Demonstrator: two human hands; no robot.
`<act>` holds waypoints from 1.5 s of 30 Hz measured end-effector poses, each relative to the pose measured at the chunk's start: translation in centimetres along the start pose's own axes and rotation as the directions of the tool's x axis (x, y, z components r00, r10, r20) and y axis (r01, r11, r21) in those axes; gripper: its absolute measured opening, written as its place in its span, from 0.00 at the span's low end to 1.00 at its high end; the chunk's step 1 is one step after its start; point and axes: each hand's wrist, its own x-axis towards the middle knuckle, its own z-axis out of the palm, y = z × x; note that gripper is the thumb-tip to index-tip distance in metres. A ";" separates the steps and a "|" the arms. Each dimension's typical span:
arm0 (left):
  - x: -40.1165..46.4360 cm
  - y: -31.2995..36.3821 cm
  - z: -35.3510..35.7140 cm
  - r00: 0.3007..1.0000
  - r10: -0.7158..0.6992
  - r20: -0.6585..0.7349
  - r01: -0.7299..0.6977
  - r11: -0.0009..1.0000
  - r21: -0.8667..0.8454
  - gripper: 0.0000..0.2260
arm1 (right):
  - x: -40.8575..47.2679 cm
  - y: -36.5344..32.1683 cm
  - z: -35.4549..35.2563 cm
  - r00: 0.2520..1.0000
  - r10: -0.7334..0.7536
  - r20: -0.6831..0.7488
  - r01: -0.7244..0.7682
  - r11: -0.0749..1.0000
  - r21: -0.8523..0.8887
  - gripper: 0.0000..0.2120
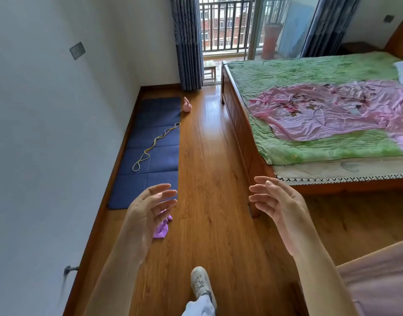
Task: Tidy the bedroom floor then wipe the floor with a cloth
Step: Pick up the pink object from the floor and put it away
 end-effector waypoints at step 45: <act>55.1 9.8 10.0 0.968 0.003 -0.250 -0.035 0.992 -0.124 0.09 | 59.7 -5.9 6.7 0.982 0.187 -0.024 -0.187 0.982 -0.006 0.10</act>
